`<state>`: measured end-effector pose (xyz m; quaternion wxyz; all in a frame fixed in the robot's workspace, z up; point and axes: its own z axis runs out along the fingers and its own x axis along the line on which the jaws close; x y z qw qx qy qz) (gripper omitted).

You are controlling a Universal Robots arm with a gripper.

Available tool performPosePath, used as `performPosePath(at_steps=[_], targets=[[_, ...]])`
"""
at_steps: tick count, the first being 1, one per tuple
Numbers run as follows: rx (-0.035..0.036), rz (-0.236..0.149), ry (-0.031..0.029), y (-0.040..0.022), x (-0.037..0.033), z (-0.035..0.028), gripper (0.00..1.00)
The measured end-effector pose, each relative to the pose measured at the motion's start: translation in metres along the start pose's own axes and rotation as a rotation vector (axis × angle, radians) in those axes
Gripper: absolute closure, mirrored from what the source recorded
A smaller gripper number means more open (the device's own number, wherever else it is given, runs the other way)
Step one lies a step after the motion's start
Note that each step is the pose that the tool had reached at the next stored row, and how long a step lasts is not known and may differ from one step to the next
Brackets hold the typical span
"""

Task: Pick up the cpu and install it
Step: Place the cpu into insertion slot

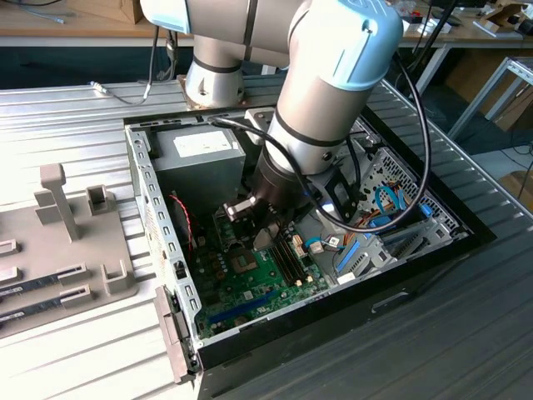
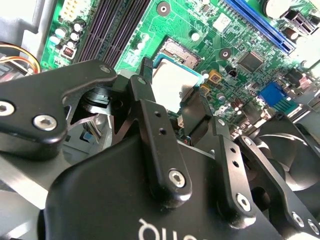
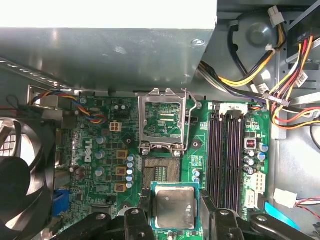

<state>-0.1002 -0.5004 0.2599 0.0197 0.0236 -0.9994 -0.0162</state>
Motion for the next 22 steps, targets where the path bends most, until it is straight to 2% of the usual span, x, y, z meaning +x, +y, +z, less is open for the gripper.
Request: performPosePath(at_steps=[11,13,22], targets=[[0.0000,0.000,0.0000,0.0001,0.0028,0.0011,0.53],[0.0001,0.000,0.0000,0.0002,0.0063,0.0026,0.53],[-0.0015,0.000,-0.0001,0.0002,0.0060,0.0030,0.53]])
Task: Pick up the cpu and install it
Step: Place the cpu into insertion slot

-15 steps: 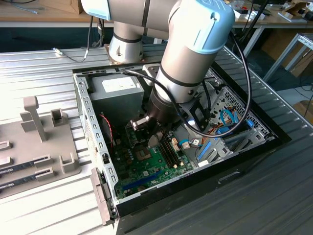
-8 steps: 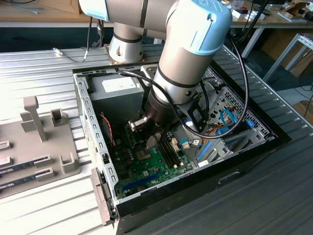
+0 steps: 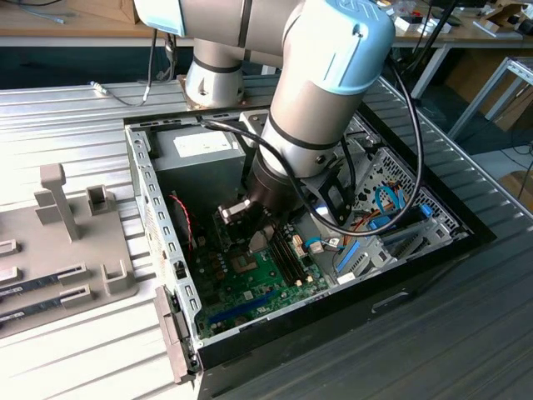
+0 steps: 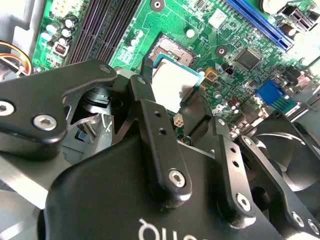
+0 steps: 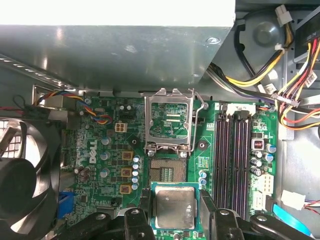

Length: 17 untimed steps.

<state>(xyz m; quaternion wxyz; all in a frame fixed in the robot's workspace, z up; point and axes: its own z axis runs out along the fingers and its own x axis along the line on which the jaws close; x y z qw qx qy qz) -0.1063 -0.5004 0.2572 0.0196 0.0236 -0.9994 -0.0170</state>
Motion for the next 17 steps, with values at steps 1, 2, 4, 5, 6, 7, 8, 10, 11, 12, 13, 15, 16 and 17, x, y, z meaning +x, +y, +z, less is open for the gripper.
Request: performPosePath(at_steps=[1,2,4,5,6,7,8,10,11,12,13,15,16,17], targets=[[-0.0009,0.000,0.0000,0.0000,-0.0003,-0.0003,0.53],[-0.0019,0.000,0.0001,0.0000,-0.0004,-0.0009,0.53],[-0.0093,0.000,-0.0004,0.0001,-0.0011,-0.0039,0.53],[-0.0127,-0.001,-0.0006,0.0001,-0.0016,-0.0044,0.53],[-0.0160,-0.001,-0.0008,0.0000,-0.0023,-0.0046,0.53],[-0.0196,-0.001,-0.0008,0.0000,-0.0035,-0.0052,0.53],[-0.0222,-0.001,-0.0009,0.0000,-0.0045,-0.0056,0.53],[-0.0276,-0.001,-0.0013,0.0000,-0.0075,-0.0059,0.53],[-0.0303,-0.001,-0.0013,0.0001,-0.0093,-0.0061,0.53],[-0.0320,-0.001,-0.0013,0.0002,-0.0108,-0.0063,0.53],[-0.0334,-0.001,-0.0013,0.0005,-0.0123,-0.0064,0.53],[-0.0361,-0.001,-0.0011,0.0018,-0.0159,-0.0066,0.53],[-0.0387,-0.002,-0.0012,0.0028,-0.0186,-0.0067,0.53],[-0.0407,-0.002,-0.0012,0.0037,-0.0201,-0.0068,0.53]])
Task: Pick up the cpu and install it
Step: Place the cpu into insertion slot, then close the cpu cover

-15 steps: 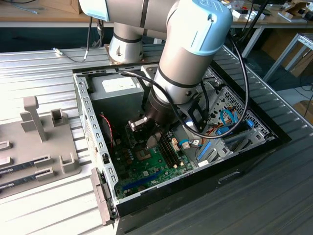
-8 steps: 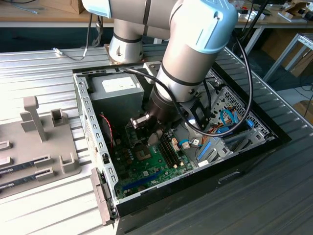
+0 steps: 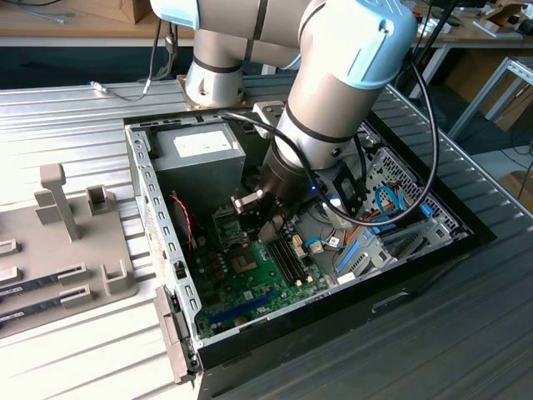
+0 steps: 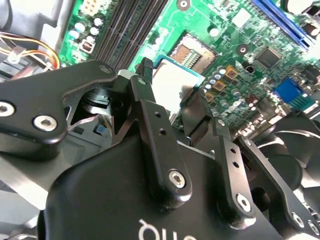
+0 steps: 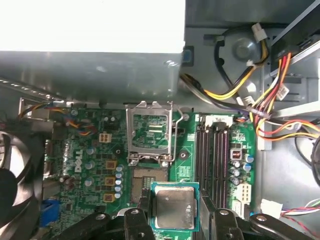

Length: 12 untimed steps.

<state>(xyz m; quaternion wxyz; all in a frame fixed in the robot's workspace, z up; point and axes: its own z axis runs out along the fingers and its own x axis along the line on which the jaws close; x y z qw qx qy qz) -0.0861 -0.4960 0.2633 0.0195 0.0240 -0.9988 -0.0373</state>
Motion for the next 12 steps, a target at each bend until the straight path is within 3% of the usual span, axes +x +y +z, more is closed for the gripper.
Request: performPosePath(at_steps=[5,12], targets=[[-0.0047,0.000,0.0012,0.0011,-0.0086,-0.0003,0.53],[-0.0048,0.000,0.0012,0.0011,-0.0089,-0.0003,0.53]])
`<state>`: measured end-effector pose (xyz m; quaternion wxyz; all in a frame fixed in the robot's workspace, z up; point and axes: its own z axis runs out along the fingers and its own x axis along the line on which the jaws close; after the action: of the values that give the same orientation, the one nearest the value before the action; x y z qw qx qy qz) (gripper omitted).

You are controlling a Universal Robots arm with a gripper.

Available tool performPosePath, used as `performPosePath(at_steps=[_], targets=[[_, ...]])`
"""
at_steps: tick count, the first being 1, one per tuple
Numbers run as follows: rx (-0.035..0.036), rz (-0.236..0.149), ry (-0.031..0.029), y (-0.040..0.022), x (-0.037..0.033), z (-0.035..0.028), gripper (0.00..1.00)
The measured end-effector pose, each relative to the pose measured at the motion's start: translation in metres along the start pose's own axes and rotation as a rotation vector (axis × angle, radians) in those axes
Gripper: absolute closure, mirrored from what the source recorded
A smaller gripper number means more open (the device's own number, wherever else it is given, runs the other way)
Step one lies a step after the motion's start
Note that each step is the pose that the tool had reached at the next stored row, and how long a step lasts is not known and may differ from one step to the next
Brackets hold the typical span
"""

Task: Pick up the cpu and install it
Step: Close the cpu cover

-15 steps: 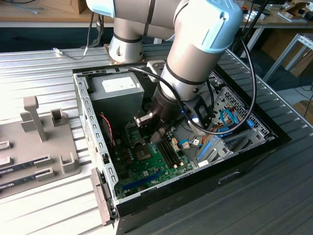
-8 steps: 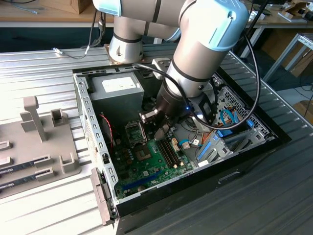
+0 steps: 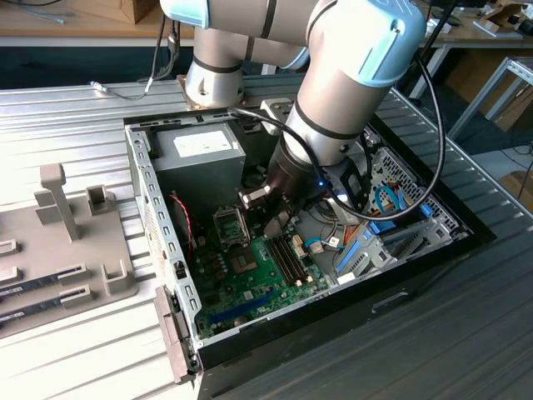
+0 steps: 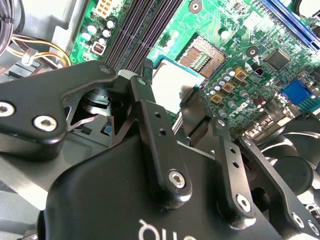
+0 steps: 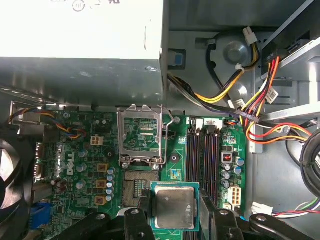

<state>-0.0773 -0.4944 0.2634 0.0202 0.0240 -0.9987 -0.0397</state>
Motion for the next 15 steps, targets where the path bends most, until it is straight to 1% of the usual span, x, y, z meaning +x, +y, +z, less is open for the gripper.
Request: performPosePath(at_steps=[5,8,9,11,12,15], targets=[[0.0001,0.000,0.0000,0.0000,-0.0001,0.0000,0.53],[0.0001,0.000,0.0000,-0.0003,0.0002,0.0024,0.53],[-0.0001,0.000,-0.0001,-0.0005,0.0036,0.0042,0.53],[0.0000,0.000,0.0000,-0.0005,0.0141,0.0105,0.53],[0.0001,0.000,0.0000,-0.0006,0.0169,0.0128,0.53],[0.0000,0.001,-0.0001,-0.0009,0.0205,0.0188,0.53]])
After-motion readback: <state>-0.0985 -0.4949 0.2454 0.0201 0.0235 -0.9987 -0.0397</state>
